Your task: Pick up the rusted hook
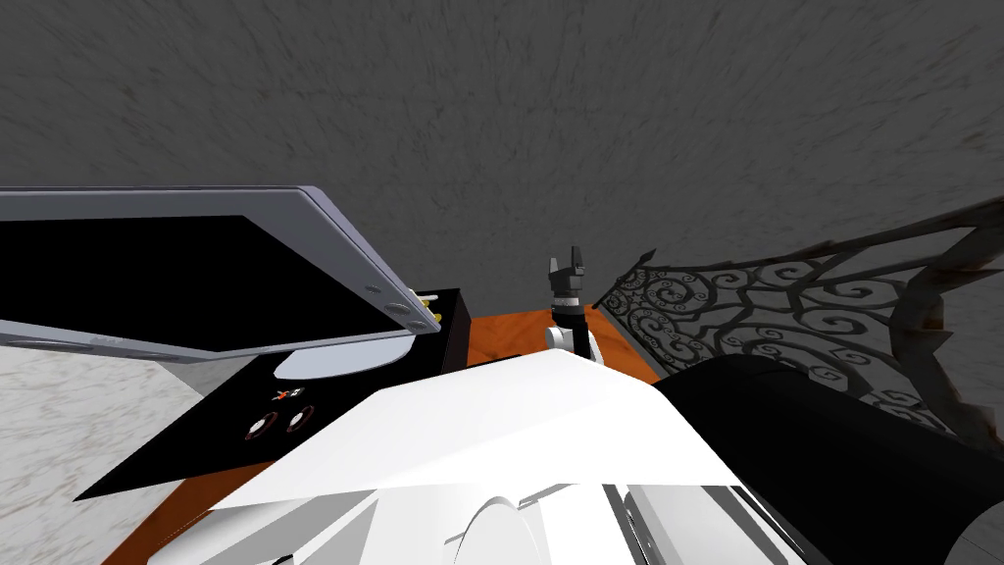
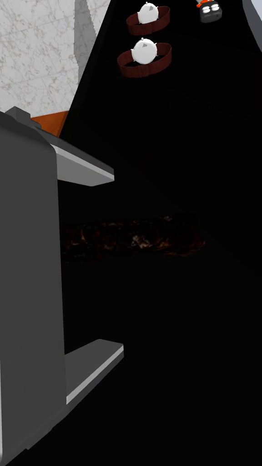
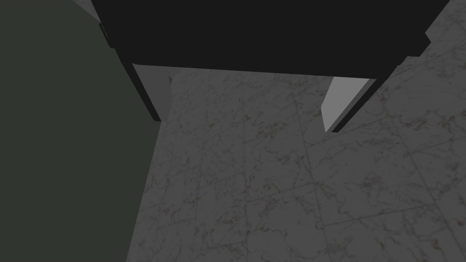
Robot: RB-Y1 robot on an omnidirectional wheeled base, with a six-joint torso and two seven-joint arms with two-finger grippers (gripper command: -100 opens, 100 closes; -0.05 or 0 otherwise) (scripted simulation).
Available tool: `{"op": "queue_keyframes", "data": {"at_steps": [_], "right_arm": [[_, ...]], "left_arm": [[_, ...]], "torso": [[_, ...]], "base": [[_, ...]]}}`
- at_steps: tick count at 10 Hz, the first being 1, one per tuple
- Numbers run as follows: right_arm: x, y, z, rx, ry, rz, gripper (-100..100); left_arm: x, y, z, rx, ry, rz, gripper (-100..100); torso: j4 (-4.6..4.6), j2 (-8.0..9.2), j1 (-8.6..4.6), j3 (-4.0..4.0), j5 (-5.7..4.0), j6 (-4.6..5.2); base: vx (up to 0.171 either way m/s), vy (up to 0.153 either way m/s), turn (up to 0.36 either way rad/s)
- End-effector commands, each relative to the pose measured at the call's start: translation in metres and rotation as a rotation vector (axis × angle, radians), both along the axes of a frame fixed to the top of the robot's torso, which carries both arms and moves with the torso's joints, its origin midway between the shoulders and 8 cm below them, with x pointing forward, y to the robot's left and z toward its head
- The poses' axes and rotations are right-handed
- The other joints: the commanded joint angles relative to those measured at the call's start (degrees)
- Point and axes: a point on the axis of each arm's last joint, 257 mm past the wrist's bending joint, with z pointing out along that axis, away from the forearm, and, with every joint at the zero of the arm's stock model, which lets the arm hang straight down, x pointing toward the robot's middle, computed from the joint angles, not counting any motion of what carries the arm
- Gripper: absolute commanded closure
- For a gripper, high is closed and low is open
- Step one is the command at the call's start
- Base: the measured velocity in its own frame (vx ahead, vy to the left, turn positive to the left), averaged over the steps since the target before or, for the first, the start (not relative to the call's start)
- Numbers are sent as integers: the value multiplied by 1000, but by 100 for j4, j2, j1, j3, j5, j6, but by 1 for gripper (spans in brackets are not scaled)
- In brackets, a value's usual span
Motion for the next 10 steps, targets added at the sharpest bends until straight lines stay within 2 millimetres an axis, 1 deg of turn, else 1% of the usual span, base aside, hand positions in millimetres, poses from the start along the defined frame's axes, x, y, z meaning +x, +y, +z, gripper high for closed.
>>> {"op": "queue_keyframes", "data": {"at_steps": [1,2,3,4,6,7,8,10], "right_arm": [[0,0,0,0,0,0,0],[0,0,0,0,0,0,0],[0,0,0,0,0,0,0],[0,0,0,0,0,0,0],[0,0,0,0,0,0,0],[0,0,0,0,0,0,0],[0,0,0,0,0,0,0],[0,0,0,0,0,0,0]], "left_arm": [[0,0,0,0,0,0,-100],[0,0,0,0,0,0,100],[0,0,0,0,0,0,100],[2,6,4,12,-5,1,100],[2,6,4,11,-5,0,100],[2,6,4,11,-5,0,0],[0,0,0,0,-1,0,100],[0,0,0,0,-1,0,100]], "torso": [[0,0,0,0,0,0],[0,-2,0,-1,0,0],[-1,-3,-1,-2,0,0],[-6,-7,2,-7,37,9],[-8,-15,17,-11,40,8],[-8,-16,18,-12,41,8],[-8,-16,19,-12,41,8],[-11,-18,16,-14,50,7]], "base": [[0,0,0],[0,0,0],[0,0,0],[0,0,0],[0,0,0],[0,0,0],[8,3,23],[6,-6,19]]}}
